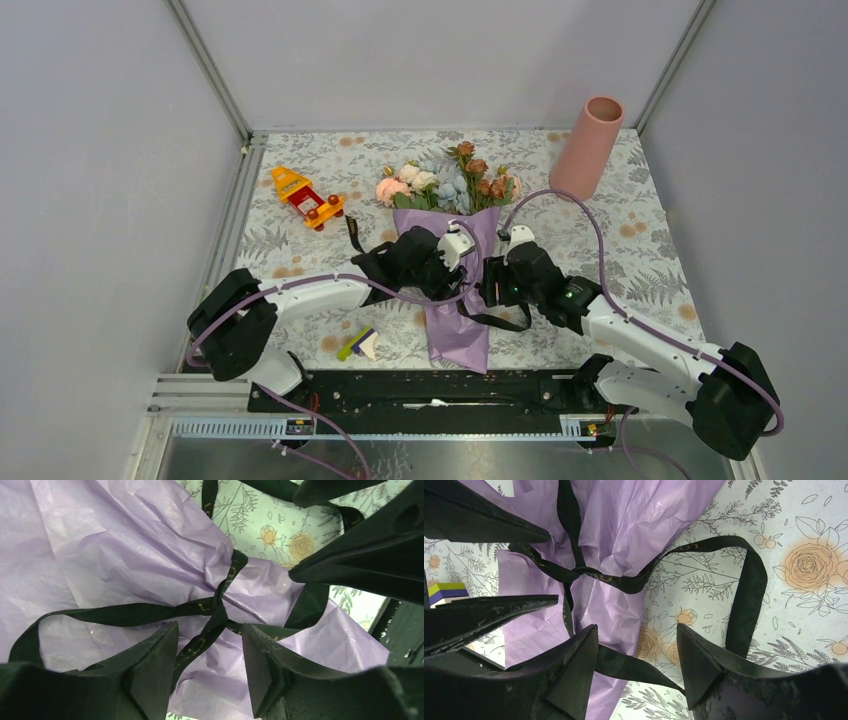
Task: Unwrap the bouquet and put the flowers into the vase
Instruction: Untie the ribbon from the wrapping paper.
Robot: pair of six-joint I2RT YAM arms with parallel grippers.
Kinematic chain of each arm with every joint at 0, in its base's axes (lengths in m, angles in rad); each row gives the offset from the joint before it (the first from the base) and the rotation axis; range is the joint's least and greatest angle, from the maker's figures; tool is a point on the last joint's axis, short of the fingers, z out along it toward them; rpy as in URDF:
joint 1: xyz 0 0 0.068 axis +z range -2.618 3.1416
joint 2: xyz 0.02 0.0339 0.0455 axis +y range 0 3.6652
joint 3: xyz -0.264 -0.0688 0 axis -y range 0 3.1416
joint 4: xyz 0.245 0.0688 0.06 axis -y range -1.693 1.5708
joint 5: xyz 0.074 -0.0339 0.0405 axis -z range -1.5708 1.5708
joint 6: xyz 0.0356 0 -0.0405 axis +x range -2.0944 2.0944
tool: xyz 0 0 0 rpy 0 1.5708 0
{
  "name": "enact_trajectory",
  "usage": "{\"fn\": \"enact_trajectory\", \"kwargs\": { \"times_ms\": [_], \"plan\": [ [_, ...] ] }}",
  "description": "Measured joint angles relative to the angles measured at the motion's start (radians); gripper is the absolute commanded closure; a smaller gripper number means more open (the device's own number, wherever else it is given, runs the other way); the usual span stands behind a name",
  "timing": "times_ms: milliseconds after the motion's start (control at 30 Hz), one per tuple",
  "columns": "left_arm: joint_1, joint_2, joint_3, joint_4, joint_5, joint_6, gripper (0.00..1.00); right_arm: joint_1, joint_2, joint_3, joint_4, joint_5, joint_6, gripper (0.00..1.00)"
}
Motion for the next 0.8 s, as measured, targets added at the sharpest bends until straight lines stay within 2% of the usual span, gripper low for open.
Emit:
{"fn": "enact_trajectory", "kwargs": {
  "times_ms": [300,533,700,800],
  "plan": [
    [-0.001,0.011,0.0,-0.013,-0.051,0.028,0.67,0.0,0.0,-0.002,0.001,-0.012,0.039,0.38],
    [-0.002,0.02,0.0,-0.012,-0.054,0.023,0.88,-0.001,0.031,-0.005,0.055,-0.06,0.098,0.36],
    [-0.003,0.019,-0.025,0.01,-0.055,0.012,0.99,-0.001,0.064,-0.012,0.113,-0.059,0.229,0.42],
    [-0.004,0.007,-0.074,0.036,-0.054,-0.004,1.0,0.002,0.077,-0.017,0.143,-0.041,0.325,0.44]
  ]
}}
